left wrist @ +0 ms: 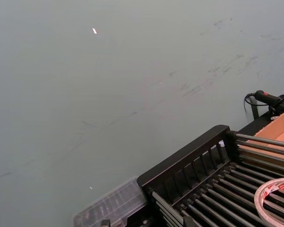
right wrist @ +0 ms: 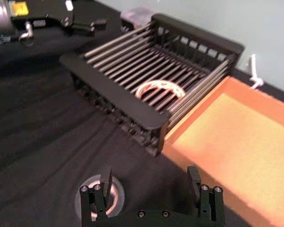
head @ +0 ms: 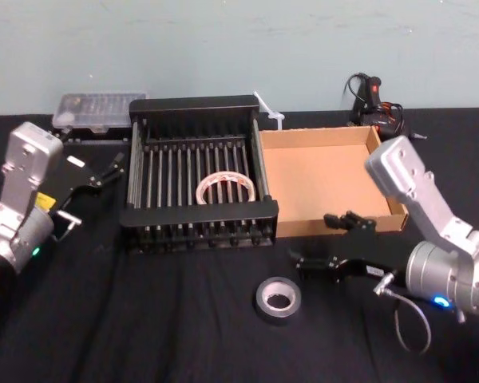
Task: Pick up the white tape and place it into the black box , Pick up the silver tape and place it into the brown box.
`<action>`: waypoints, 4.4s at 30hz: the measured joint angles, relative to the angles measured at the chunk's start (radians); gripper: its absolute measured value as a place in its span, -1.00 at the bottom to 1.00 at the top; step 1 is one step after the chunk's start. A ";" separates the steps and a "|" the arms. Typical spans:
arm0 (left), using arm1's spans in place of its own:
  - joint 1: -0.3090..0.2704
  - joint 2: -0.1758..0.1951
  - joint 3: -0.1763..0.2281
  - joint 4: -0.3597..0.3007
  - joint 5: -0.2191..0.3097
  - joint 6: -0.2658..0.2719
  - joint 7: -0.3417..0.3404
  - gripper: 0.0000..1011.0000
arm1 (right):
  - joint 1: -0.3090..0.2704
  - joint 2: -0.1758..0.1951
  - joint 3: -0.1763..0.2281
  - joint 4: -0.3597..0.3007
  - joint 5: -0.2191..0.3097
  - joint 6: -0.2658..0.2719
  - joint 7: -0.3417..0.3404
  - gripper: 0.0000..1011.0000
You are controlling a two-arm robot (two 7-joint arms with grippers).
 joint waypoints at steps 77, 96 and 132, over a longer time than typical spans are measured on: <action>0.000 0.000 0.000 0.000 0.000 0.000 0.000 0.98 | 0.095 -0.034 -0.144 0.167 -0.044 0.056 0.035 0.98; 0.000 0.000 0.000 0.000 0.000 0.000 0.000 0.98 | 0.095 -0.034 -0.143 0.167 -0.042 0.054 0.037 0.98; 0.000 0.000 0.000 0.000 0.000 0.000 0.000 0.98 | 0.094 -0.033 -0.143 0.166 -0.043 0.053 0.035 -0.65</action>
